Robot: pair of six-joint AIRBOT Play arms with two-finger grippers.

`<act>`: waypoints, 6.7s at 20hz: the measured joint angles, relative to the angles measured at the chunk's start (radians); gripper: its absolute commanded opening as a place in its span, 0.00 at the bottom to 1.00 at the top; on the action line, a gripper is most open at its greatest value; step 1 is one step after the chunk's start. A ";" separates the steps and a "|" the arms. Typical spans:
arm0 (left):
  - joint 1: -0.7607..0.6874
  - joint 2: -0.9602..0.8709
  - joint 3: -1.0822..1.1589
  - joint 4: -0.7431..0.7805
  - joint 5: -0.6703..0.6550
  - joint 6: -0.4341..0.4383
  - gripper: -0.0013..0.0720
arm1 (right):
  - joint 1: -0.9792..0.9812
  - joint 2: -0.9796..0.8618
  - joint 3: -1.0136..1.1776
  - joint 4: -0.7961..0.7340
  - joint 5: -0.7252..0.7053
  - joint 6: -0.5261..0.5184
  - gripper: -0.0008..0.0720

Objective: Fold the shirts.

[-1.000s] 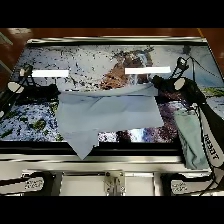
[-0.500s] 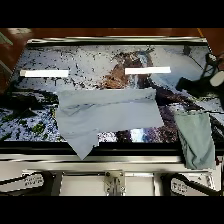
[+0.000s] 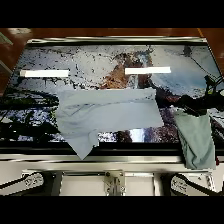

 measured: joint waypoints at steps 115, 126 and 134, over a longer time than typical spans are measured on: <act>-0.290 -0.365 0.762 0.192 -0.109 -0.089 0.58 | 0.297 -0.397 0.264 -0.114 -0.200 0.026 0.72; -0.035 0.092 0.314 0.190 -0.294 -0.023 0.66 | -0.050 -0.069 0.206 -0.145 0.222 -0.048 0.72; 0.075 0.206 -0.159 0.126 -0.142 0.103 0.66 | -0.121 -0.043 0.120 -0.076 0.211 -0.052 0.72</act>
